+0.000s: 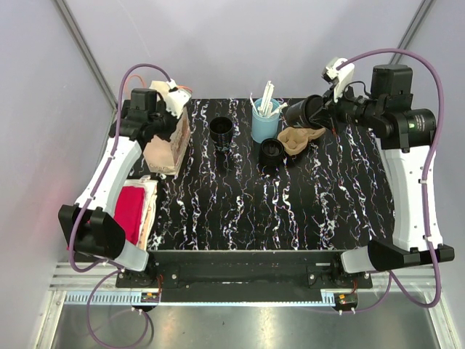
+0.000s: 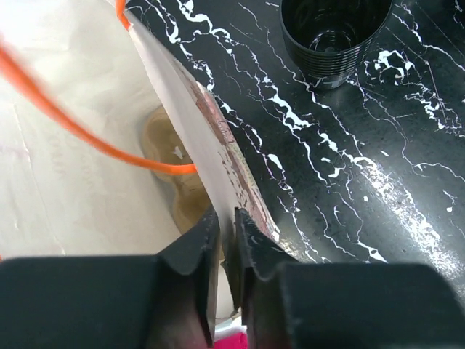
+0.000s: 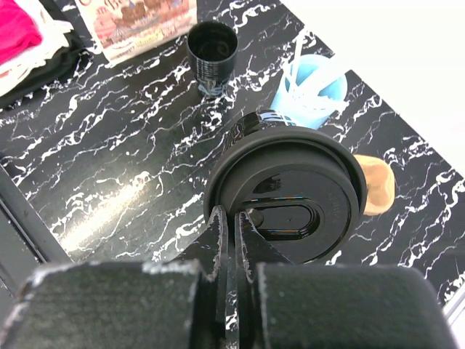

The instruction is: Pack the takeout coffee

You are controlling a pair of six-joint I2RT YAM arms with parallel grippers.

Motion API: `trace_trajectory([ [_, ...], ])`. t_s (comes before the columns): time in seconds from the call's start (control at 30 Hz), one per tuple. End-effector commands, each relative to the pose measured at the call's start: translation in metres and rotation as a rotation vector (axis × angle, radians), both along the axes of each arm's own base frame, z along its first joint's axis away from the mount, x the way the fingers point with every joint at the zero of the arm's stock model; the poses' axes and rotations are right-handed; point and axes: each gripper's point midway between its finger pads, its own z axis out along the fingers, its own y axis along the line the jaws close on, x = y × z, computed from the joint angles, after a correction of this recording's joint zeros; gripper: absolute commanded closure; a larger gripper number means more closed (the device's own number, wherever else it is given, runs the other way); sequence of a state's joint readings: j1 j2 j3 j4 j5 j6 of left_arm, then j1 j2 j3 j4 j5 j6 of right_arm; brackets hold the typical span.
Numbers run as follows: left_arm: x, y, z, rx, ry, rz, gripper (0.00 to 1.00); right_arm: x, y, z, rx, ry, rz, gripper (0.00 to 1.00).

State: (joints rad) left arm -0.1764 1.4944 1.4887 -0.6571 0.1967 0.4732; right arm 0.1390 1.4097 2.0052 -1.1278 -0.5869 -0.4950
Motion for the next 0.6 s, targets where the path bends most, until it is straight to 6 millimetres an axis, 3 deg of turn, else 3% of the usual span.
trace_trajectory([
  [0.0,0.004,-0.001,0.014,0.004,-0.059,0.009,0.90,0.001,0.008,0.012,0.022,-0.013,0.010,1.00],
  [0.1,-0.002,-0.003,0.015,0.003,-0.061,0.008,1.00,0.003,0.008,0.010,0.019,-0.009,0.008,1.00],
  [0.3,-0.015,-0.009,0.019,-0.034,-0.053,0.004,1.00,0.006,0.010,0.010,0.015,-0.007,0.010,1.00],
  [0.57,-0.025,-0.025,0.045,-0.149,-0.045,0.019,1.00,0.009,0.014,0.009,0.013,-0.004,0.016,1.00],
])
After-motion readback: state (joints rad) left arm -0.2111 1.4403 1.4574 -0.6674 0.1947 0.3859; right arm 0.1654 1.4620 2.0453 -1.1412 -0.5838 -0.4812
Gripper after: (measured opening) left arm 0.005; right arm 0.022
